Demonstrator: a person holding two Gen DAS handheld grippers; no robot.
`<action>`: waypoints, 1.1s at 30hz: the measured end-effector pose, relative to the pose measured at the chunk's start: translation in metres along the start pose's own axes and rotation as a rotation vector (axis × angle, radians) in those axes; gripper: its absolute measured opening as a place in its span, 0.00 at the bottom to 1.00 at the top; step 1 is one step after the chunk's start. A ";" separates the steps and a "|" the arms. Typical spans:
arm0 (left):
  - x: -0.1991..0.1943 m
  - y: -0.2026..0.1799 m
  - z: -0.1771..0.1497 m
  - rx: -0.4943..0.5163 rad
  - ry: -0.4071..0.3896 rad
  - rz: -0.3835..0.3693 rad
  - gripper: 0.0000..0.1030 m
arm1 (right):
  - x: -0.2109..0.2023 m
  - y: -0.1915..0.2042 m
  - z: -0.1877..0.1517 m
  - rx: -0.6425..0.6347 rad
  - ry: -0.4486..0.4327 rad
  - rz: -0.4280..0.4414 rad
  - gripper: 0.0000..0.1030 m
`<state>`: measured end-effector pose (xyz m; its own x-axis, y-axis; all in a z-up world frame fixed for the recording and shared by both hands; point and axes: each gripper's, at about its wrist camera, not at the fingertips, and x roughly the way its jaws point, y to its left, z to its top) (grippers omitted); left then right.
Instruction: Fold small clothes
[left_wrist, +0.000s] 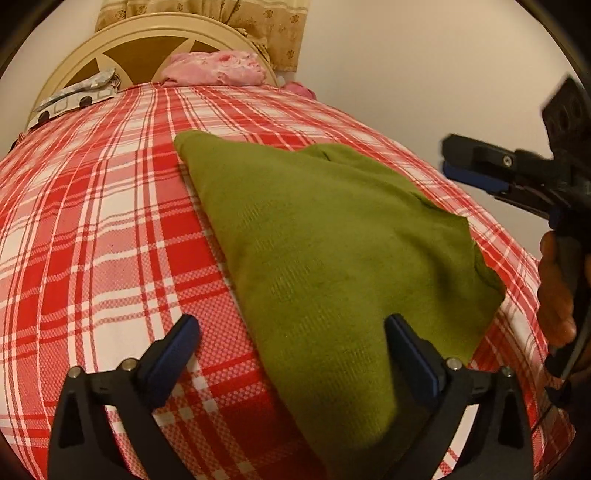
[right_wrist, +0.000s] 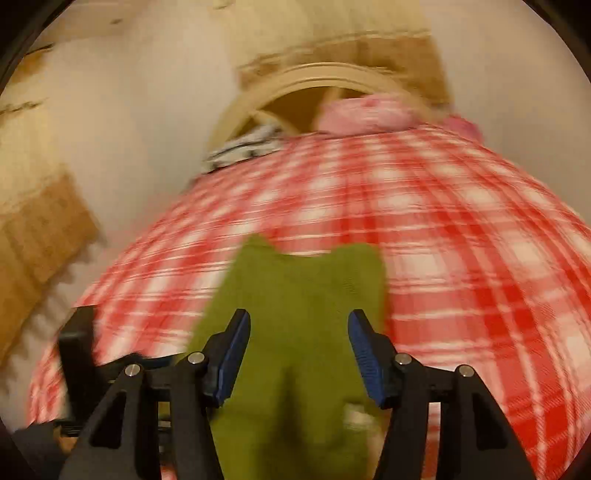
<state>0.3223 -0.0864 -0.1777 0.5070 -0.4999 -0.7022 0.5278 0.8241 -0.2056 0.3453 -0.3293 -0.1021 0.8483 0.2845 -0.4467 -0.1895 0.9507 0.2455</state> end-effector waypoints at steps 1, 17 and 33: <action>0.001 -0.001 0.000 0.003 0.004 0.004 1.00 | 0.008 0.003 0.001 -0.002 0.033 0.033 0.55; 0.004 0.001 -0.003 -0.017 0.036 -0.019 1.00 | 0.054 0.028 0.006 -0.086 0.189 -0.094 0.55; 0.004 0.003 -0.003 -0.035 0.045 -0.033 1.00 | 0.027 0.017 -0.021 -0.149 0.111 -0.073 0.56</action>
<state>0.3241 -0.0853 -0.1834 0.4580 -0.5154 -0.7243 0.5192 0.8165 -0.2526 0.3544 -0.3024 -0.1280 0.8044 0.2180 -0.5526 -0.2075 0.9748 0.0824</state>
